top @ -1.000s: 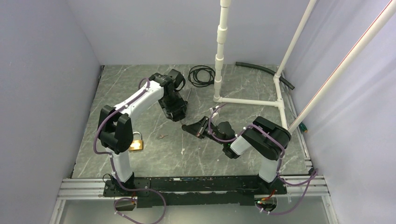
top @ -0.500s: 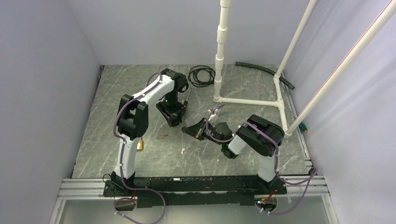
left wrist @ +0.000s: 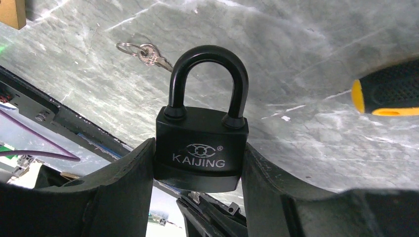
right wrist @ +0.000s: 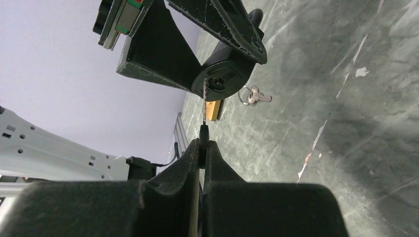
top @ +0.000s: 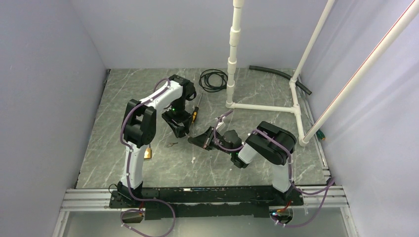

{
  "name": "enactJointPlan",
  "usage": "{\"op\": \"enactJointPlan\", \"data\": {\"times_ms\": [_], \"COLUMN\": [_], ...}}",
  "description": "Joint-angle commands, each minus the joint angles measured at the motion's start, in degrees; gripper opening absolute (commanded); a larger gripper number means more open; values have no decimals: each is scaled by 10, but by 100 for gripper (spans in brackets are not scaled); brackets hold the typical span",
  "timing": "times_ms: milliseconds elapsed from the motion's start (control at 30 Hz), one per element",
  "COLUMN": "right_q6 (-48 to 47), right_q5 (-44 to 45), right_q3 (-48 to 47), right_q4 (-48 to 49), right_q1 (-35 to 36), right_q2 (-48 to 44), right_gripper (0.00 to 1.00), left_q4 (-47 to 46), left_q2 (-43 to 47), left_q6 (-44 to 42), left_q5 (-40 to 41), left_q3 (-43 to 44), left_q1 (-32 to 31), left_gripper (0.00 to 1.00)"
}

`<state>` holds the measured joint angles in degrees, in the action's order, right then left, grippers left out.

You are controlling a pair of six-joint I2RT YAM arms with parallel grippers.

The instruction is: Unlock with the key

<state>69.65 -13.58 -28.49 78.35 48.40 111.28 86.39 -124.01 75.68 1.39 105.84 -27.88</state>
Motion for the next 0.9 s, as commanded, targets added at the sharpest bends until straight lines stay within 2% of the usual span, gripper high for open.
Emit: {"op": "enactJointPlan", "data": {"times_ms": [0, 400, 667, 867], "right_q6": [-27, 8, -2, 4], "right_q5": [-19, -12, -7, -2], "right_q3": [-23, -51, -56, -67], "right_q4": [12, 18, -10, -27], "right_q1": [13, 29, 29, 28], "right_q2": [-16, 46, 39, 46], "right_gripper": [0, 0, 0, 0], "left_q4": [102, 101, 100, 99], "left_q2": [43, 44, 46, 64], "left_q6": [-2, -14, -16, -13], "left_q5": [-9, -16, -16, 16], "left_q3": [-12, -23, -17, -17], "left_q1": [17, 20, 20, 15], "left_gripper": [0, 0, 0, 0]}}
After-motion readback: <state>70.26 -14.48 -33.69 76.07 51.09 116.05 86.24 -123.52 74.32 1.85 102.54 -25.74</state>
